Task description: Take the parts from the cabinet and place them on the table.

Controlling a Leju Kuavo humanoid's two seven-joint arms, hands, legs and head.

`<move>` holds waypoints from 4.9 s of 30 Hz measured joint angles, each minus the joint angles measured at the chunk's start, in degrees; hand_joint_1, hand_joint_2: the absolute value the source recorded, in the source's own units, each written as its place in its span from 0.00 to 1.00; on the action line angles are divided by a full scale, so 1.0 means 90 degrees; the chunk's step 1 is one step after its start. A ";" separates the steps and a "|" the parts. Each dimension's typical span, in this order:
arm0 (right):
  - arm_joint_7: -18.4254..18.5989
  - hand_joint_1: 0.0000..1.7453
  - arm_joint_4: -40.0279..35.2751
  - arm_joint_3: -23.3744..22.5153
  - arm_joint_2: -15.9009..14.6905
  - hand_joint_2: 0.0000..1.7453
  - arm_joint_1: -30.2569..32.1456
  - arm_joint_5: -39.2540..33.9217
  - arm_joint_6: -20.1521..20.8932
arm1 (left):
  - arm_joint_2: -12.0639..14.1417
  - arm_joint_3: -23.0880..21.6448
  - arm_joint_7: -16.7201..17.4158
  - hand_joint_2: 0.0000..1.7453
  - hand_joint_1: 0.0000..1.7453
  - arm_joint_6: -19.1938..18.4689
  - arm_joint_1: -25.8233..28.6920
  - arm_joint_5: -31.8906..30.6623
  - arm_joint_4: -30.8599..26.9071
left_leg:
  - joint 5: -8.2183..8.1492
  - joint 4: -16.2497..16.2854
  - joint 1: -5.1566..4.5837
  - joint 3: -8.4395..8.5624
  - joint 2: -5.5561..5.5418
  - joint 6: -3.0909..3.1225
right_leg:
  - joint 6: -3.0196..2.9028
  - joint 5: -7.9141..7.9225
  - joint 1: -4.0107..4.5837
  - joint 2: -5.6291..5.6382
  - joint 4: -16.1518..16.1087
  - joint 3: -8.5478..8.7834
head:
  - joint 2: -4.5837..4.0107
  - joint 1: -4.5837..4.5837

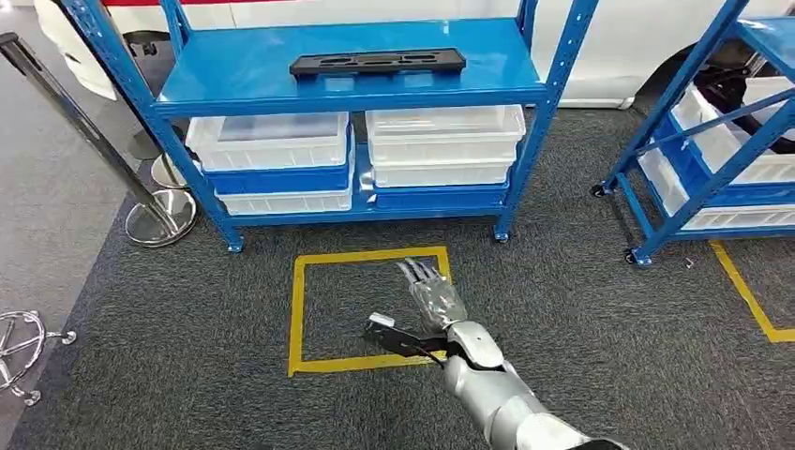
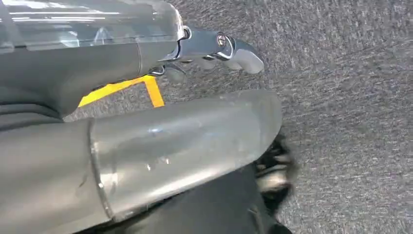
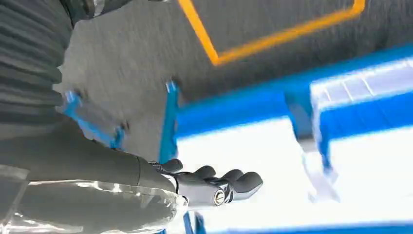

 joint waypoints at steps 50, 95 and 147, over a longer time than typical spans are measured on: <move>0.1374 0.00 -0.1974 0.0402 -0.0248 1.00 -0.0192 0.0840 -0.1258 | -0.0095 -0.0075 0.0194 0.00 0.00 -0.0321 -0.0452 -0.0886 0.0163 | -0.0367 -0.0586 -0.0071 0.0609 -0.0068 0.0192 | 0.0022 0.0372 0.0169 -0.0014 0.0028 -0.0529 | 0.0000 0.0010; 0.1219 0.00 -0.1799 0.0256 -0.0209 1.00 -0.0254 0.0687 -0.1258 | -0.0051 -0.0112 0.0228 0.00 0.00 -0.0321 -0.0510 -0.0925 0.0180 | 0.0008 -0.0564 -0.0065 -0.0010 -0.0019 0.0082 | 0.0040 -0.0148 0.0076 0.0032 -0.0132 0.0286 | 0.0000 0.0000; 0.1229 0.00 -0.1816 0.0147 -0.0207 1.00 0.0011 0.0821 -0.1265 | -0.0114 -0.0092 0.0056 0.00 0.00 -0.0318 -0.0557 -0.0792 0.0199 | -0.0322 -0.0303 -0.0044 0.0347 -0.0053 0.0097 | -0.0020 0.0353 0.0022 0.0007 -0.0144 -0.0310 | 0.0000 0.0022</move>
